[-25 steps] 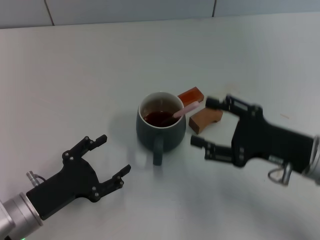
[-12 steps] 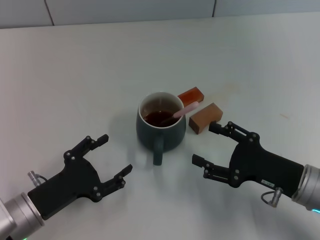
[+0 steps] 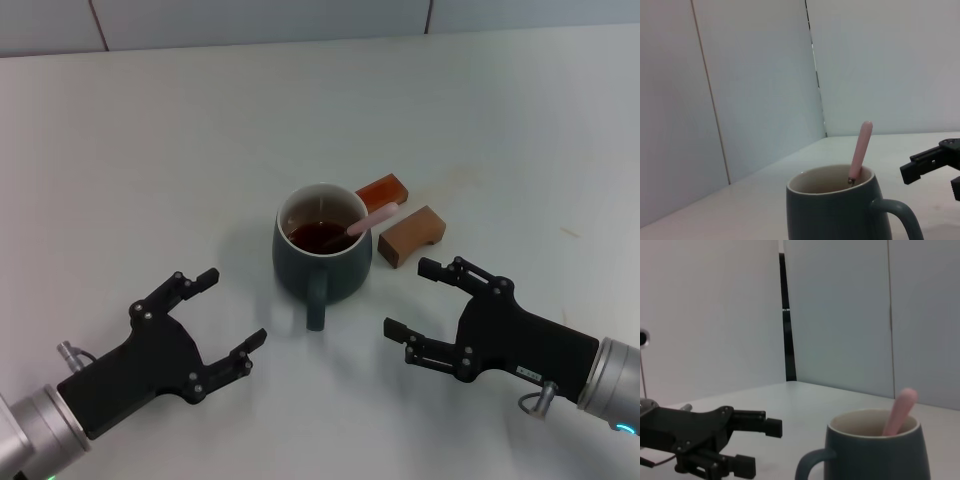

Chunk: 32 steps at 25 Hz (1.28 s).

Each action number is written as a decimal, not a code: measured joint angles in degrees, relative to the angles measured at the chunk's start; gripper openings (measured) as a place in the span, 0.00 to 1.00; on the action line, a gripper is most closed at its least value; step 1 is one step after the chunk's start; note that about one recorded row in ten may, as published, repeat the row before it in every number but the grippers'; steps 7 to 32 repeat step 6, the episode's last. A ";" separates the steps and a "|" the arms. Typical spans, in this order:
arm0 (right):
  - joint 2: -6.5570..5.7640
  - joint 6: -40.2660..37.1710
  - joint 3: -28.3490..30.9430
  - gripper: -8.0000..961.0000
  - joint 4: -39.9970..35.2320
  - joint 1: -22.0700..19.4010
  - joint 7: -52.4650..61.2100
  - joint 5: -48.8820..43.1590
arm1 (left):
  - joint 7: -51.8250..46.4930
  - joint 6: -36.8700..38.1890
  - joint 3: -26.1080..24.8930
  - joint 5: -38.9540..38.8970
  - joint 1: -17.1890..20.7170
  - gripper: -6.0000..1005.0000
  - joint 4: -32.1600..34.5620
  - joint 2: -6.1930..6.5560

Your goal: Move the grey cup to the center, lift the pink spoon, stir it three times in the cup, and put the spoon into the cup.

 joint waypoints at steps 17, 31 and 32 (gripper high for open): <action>0.07 1.43 -0.29 0.88 0.32 0.01 -0.02 0.02 | 0.00 0.00 0.00 0.01 0.12 0.83 0.02 -0.02; 0.07 1.43 -0.29 0.88 0.32 0.01 -0.02 0.02 | 0.00 0.00 0.00 0.01 0.12 0.83 0.02 -0.02; 0.07 1.43 -0.29 0.88 0.32 0.01 -0.02 0.02 | 0.00 0.00 0.00 0.01 0.12 0.83 0.02 -0.02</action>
